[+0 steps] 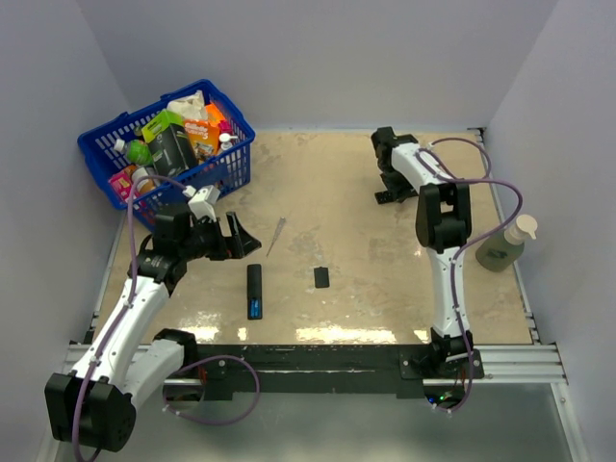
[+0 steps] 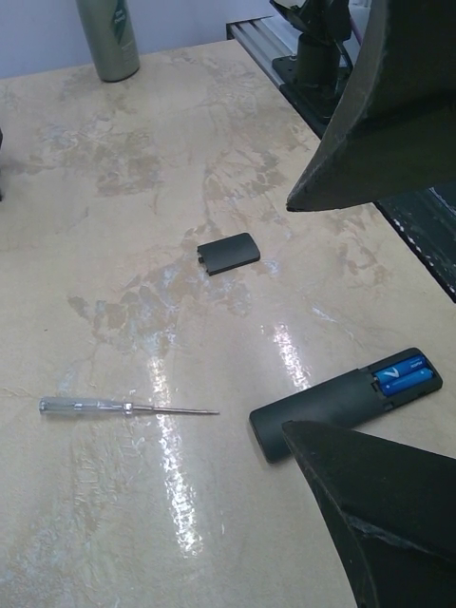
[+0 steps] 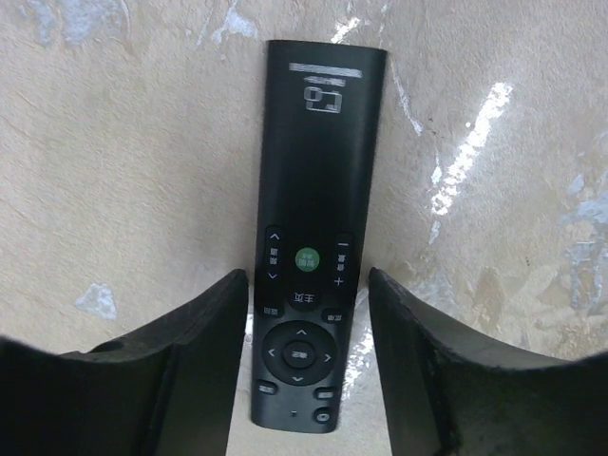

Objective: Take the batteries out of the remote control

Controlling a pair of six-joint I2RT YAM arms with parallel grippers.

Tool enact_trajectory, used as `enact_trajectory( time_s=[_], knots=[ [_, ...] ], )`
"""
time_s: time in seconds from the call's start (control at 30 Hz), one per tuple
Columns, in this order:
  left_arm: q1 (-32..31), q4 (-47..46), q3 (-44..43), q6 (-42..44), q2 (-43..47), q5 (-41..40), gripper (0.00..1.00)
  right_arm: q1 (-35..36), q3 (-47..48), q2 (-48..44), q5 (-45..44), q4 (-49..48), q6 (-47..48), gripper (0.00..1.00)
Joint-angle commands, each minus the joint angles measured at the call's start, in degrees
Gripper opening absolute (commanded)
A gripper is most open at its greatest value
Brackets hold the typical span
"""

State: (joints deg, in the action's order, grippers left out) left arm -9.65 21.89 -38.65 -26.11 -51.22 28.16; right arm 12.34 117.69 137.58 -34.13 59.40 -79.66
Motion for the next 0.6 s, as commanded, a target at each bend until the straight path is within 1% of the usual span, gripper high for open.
enact_trajectory(
  time_s=[0.0, 0.03, 0.1, 0.13, 0.2, 0.23, 0.3, 0.33, 0.37, 0.43, 0.47, 0.53, 0.57],
  knots=[
    [0.16, -2.20, 0.16, 0.44, -0.02, 1.54, 0.94, -0.21, -3.34, -1.96, 3.19, -2.70, 2.13, 0.53],
    [0.16, -2.20, 0.16, 0.44, 0.07, 1.63, 0.94, -0.12, -3.78, -2.31, 3.37, -3.23, 4.40, 0.48],
    [0.16, -2.29, 0.16, 0.44, 0.24, 1.63, 0.93, -0.12, -5.36, -3.80, 4.33, -5.06, 6.78, 0.43],
    [0.16, -2.29, 0.24, 0.44, 0.33, 1.55, 0.93, -0.12, -6.32, -4.42, 6.77, -6.65, 10.19, 0.40],
    [0.16, -2.55, 0.33, 0.36, 0.33, 1.55, 0.92, -0.12, -9.57, -6.43, 9.42, -12.51, 14.33, 0.38],
    [0.16, -2.38, 0.33, 0.44, 0.33, 1.54, 0.91, -0.03, -10.45, -7.14, 13.17, -14.03, 18.27, 0.37],
    [0.16, -2.20, 0.16, 0.53, 0.51, 1.81, 0.91, 0.40, -12.04, -8.63, 16.27, -16.23, 21.98, 0.35],
    [0.16, -2.20, 0.24, 0.53, 0.60, 1.90, 0.91, 0.58, -12.57, -9.16, 17.77, -17.02, 26.18, 0.35],
    [0.16, -2.38, 0.33, 0.44, 0.68, 1.90, 0.91, 0.93, -13.88, -9.78, 20.65, -17.82, 28.13, 0.33],
    [0.16, -2.55, 0.42, 0.44, 0.51, 2.07, 0.91, 1.98, -15.72, -12.76, 22.26, -19.49, 32.69, 0.32],
    [0.16, -2.64, 0.42, 0.44, 0.25, 2.16, 0.91, 2.51, -18.87, -14.17, 24.79, -20.62, 34.29, 0.31],
    [0.16, -2.64, 0.33, 0.53, -0.19, 2.60, 0.90, 4.09, -22.22, -17.93, 27.17, -23.97, 38.76, 0.30],
    [0.16, -2.55, 0.33, 0.53, -0.46, 2.77, 0.90, 4.71, -25.72, -19.18, 28.93, -24.93, 40.09, 0.30]
  ],
)
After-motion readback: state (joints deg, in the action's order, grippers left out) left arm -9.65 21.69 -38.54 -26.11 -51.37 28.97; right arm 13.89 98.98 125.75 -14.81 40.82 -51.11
